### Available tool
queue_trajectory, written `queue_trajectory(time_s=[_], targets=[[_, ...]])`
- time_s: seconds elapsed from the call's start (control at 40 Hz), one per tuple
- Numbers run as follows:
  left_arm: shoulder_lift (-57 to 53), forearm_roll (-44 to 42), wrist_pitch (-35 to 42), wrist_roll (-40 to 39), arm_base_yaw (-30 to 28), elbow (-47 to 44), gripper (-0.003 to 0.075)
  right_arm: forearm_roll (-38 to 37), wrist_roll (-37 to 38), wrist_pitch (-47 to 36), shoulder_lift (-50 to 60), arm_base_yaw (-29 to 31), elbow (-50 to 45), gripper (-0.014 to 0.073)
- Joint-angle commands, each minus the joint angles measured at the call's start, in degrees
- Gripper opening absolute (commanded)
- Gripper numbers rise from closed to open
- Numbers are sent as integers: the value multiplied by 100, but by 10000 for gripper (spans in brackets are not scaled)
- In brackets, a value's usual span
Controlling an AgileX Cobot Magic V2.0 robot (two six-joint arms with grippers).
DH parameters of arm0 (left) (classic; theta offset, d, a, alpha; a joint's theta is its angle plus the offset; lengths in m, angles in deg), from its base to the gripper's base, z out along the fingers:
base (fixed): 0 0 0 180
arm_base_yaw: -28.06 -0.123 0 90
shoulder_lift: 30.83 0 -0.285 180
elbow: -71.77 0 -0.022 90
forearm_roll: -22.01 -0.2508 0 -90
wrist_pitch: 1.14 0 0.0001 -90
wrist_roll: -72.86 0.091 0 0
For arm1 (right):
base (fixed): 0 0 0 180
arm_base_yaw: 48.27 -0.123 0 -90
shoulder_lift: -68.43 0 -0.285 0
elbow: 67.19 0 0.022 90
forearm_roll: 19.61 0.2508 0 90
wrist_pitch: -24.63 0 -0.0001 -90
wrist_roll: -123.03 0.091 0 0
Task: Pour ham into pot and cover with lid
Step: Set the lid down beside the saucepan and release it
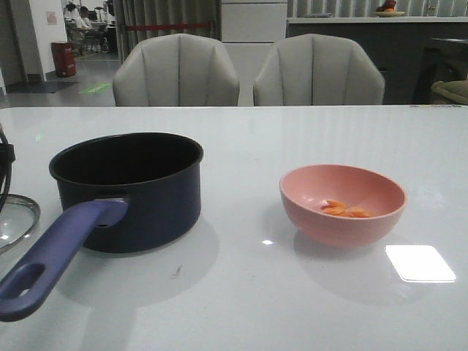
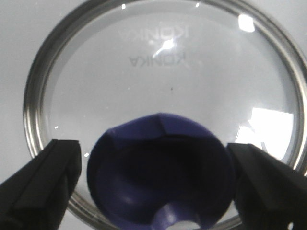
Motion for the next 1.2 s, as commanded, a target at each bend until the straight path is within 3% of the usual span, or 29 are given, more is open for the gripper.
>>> queue_trajectory(time_s=[0.0, 0.17, 0.42, 0.88, 1.18], targets=[[-466, -25, -42, 4, 20, 194, 625, -36, -17, -425, 110, -1, 56, 149], [-1066, 125, 183, 61, 29, 194, 625, -36, -17, -425, 110, -1, 56, 149], [-2514, 1095, 651, 733, 29, -21, 625, -36, -17, -425, 110, -1, 56, 149], [-5510, 1528, 1926, 744, 43, -1776, 625, -36, -17, -425, 110, -1, 56, 149], [-7711, 1093, 2795, 744, 888, -2979, 625, -36, -17, -425, 105, -1, 56, 149]])
